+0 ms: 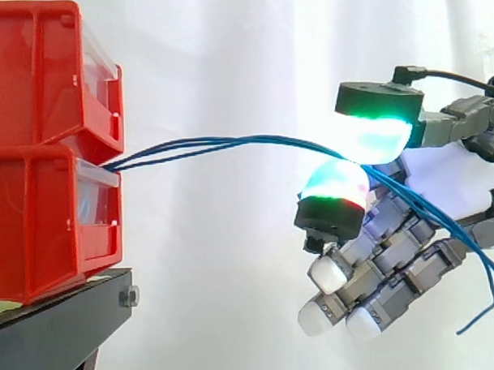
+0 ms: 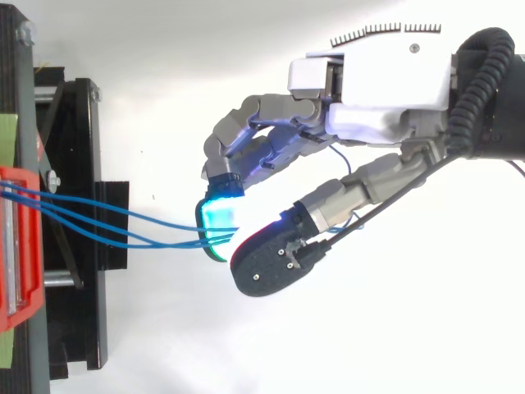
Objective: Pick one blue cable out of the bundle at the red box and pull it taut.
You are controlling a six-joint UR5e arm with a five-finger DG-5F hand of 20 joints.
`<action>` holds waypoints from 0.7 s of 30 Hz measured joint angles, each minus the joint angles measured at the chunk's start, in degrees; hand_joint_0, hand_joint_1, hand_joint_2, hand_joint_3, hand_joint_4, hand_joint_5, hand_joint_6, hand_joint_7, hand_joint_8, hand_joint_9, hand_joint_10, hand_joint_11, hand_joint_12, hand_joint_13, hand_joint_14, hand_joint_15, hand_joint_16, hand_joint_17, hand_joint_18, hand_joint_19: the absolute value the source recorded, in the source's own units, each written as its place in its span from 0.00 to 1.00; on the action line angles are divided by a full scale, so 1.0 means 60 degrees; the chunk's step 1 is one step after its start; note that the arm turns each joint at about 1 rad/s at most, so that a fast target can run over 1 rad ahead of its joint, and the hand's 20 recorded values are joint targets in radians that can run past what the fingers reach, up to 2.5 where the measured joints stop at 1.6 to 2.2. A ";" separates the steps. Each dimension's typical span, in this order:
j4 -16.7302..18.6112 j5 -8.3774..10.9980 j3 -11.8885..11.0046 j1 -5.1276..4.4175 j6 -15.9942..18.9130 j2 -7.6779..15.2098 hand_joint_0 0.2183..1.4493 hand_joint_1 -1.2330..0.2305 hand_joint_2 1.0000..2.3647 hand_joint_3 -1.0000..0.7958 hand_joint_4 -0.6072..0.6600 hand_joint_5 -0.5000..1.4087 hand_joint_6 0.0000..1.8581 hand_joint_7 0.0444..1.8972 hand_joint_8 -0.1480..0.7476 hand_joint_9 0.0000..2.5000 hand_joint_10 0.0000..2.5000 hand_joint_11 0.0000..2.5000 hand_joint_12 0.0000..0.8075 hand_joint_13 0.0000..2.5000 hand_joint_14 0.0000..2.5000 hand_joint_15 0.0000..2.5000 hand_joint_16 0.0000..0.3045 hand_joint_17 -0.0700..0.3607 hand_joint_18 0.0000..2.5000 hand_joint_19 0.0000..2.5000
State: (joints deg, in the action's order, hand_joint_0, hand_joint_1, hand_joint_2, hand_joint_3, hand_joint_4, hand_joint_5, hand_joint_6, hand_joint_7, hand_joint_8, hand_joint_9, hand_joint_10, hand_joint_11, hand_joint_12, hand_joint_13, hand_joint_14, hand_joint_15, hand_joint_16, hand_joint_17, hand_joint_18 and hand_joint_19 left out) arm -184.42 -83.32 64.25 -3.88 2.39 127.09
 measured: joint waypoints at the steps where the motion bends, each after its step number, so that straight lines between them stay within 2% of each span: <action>1: 0.0001 0.0000 0.0000 -0.0001 -0.0001 0.0000 0.45 0.24 0.01 0.36 0.42 0.17 0.49 0.64 0.52 0.26 0.00 0.19 0.45 0.15 0.00 0.05 0.18 0.44 0.18 0.07; 8: -0.0002 0.0000 0.0000 -0.0005 -0.0003 0.0000 0.40 0.28 0.01 0.44 0.41 0.17 0.50 0.63 0.51 0.27 0.00 0.19 0.44 0.15 0.00 0.06 0.17 0.44 0.17 0.08; 11: -0.0003 0.0000 -0.0001 -0.0007 -0.0003 0.0000 0.42 0.29 0.01 0.42 0.40 0.17 0.51 0.63 0.51 0.27 0.00 0.19 0.44 0.15 0.00 0.06 0.17 0.44 0.16 0.09; 14: -0.0003 0.0000 -0.0001 -0.0007 -0.0003 0.0000 0.45 0.28 0.01 0.39 0.41 0.17 0.51 0.67 0.52 0.28 0.00 0.21 0.44 0.15 0.00 0.06 0.17 0.44 0.16 0.09; 21: 0.0000 0.0000 0.0000 -0.0009 0.0000 0.0000 0.51 0.27 0.01 0.34 0.35 0.16 0.51 0.72 0.51 0.28 0.00 0.21 0.44 0.15 0.00 0.06 0.17 0.44 0.16 0.10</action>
State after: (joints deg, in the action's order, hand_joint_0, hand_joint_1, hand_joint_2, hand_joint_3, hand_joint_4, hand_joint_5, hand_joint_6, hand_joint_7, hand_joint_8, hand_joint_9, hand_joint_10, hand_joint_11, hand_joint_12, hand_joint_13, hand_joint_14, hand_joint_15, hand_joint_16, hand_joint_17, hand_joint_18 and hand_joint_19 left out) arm -184.42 -83.32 64.25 -3.93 2.40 127.09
